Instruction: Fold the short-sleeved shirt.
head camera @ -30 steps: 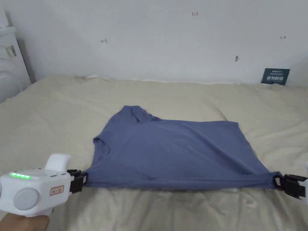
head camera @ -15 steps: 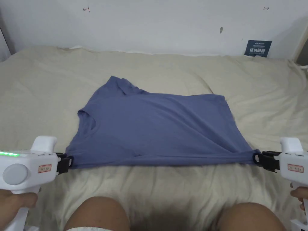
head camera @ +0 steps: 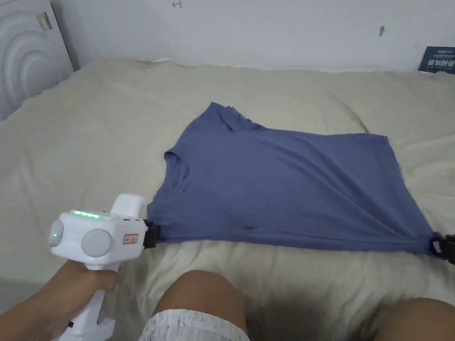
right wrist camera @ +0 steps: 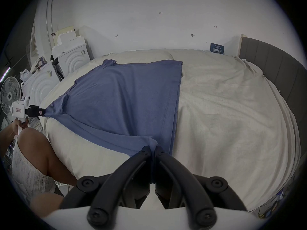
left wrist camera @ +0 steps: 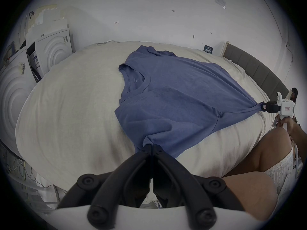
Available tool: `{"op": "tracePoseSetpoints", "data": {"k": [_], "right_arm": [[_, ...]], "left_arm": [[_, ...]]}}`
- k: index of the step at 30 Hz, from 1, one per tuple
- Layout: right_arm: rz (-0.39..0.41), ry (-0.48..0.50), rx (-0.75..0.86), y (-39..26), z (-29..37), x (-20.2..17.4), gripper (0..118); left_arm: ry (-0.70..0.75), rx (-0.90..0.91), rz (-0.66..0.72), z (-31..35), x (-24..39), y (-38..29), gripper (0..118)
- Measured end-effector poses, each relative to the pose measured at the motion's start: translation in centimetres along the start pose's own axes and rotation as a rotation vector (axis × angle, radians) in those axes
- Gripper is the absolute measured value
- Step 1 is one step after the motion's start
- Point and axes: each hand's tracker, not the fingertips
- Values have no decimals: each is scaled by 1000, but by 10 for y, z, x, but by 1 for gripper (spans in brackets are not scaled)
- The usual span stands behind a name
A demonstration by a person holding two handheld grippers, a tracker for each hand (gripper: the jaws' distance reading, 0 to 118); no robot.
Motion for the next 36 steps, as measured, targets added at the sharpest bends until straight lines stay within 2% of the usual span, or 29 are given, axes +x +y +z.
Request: {"op": "tracePoseSetpoints", "data": {"k": [14,15,17,18,19,20,21,22,23,26,28,29,30,31,32,33,35,36], "right_arm": [[-12,-12,-44,-11,-17,-3,3],[-16,-10,-46,-13,-19,-3,3],[-19,-14,-47,-15,-20,-2,8],[-25,-18,-57,-20,-24,2,18],[-28,-16,-67,-24,-26,5,44],[-38,-2,-72,-26,-24,7,70],[-39,8,-80,-28,-23,10,96],[-28,7,-72,-31,-19,13,116],[-10,10,-21,-34,-10,14,118],[-49,48,69,-50,31,12,117],[-25,39,151,-65,51,5,116],[-12,7,169,-71,58,1,113],[-27,-32,171,-75,70,-6,105],[-56,-43,185,-81,75,-9,72],[-73,-45,221,-89,80,-11,32],[-81,-76,221,-96,82,-14,0],[-73,-108,248,-100,87,-17,0],[-117,-75,209,-100,87,-16,0]], "left_arm": [[15,-38,-15,-8,4,-3,3],[17,-44,-17,-13,0,-7,9],[22,-58,-20,-15,-2,-10,44],[21,-63,-20,-15,-4,-13,60],[23,-65,-22,-10,-5,-14,76],[31,-59,-26,-6,-8,-16,82],[36,-51,-29,1,-11,-20,82],[45,-33,-42,13,-13,-24,82],[63,-11,-52,24,-14,-27,82],[77,52,-55,61,-17,-44,82],[98,69,-64,71,-21,-55,79],[106,82,-58,77,-20,-60,75],[111,93,-50,83,-18,-65,61],[122,108,-42,90,-12,-66,20],[157,131,-34,93,-9,-71,0],[177,139,-23,93,-6,-75,0],[149,127,-16,87,-4,-81,0],[138,115,5,85,-1,-82,0]]}}
